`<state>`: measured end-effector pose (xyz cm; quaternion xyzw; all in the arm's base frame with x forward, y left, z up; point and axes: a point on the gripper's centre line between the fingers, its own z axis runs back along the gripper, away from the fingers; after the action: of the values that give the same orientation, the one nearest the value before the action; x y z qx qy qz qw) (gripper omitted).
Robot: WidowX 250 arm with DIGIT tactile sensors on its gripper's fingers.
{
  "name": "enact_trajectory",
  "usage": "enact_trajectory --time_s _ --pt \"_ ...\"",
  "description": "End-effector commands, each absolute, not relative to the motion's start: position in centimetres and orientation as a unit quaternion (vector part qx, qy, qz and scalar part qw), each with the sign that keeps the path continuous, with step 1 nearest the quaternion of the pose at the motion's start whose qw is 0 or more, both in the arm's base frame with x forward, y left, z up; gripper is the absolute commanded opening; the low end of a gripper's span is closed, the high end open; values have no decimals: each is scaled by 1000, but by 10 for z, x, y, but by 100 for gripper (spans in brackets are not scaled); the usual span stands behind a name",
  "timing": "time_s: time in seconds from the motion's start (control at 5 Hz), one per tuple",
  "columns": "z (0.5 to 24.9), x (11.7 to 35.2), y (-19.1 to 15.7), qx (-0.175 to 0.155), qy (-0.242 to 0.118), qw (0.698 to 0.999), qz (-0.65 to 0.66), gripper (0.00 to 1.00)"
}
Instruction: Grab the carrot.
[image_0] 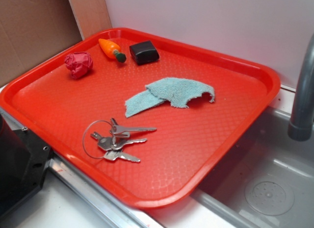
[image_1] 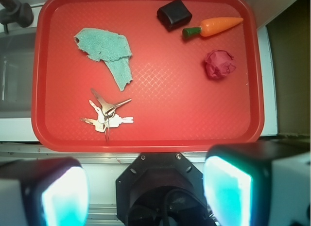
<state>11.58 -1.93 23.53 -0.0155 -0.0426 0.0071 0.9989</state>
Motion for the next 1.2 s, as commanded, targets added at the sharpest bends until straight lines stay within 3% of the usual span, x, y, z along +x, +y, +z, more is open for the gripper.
enact_trajectory --time_s 0.0,0.2,0.4,0.6,1.0 --pt "235 116 -19 -16 -43 999 7 100" --pt "233 131 -10 4 -58 996 68 100" --pt "228 150 4 -1 -79 985 156 100" --pt "211 172 22 10 -88 962 257 100" --pt "172 221 71 4 -149 871 468 100"
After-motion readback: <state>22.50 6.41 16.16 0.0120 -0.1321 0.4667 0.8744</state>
